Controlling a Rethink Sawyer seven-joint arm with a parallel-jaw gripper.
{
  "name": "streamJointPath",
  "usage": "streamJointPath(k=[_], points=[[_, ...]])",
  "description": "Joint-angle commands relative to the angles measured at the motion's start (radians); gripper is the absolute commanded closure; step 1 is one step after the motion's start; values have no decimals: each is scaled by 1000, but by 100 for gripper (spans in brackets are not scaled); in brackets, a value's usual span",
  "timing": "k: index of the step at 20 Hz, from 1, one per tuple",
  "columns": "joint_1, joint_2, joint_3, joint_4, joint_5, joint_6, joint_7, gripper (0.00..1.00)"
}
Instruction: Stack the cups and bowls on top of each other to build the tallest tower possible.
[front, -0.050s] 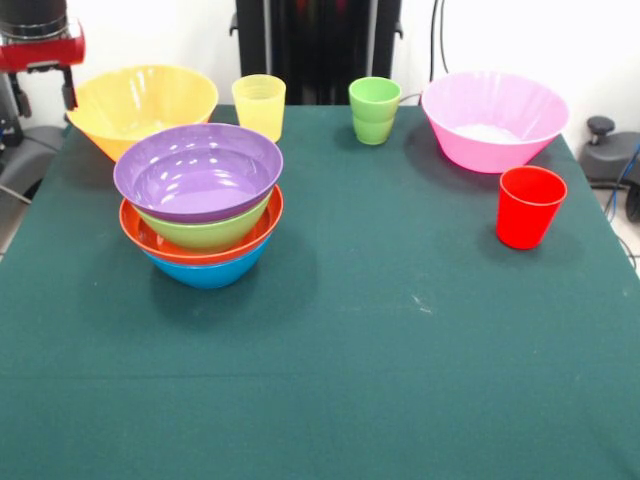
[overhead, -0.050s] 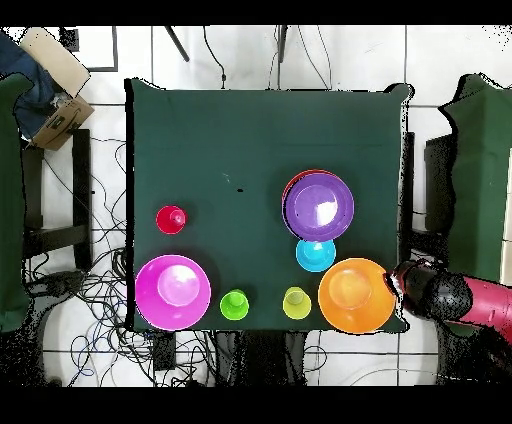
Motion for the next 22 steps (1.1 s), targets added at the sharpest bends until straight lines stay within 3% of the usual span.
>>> streamJointPath(k=[1,14,22], points=[[60,-41,21,2,48,145,-52,0],[78,79,-46,63,-72,-96,95,0],[104,119,-99,62,-86,-176,111,0]])
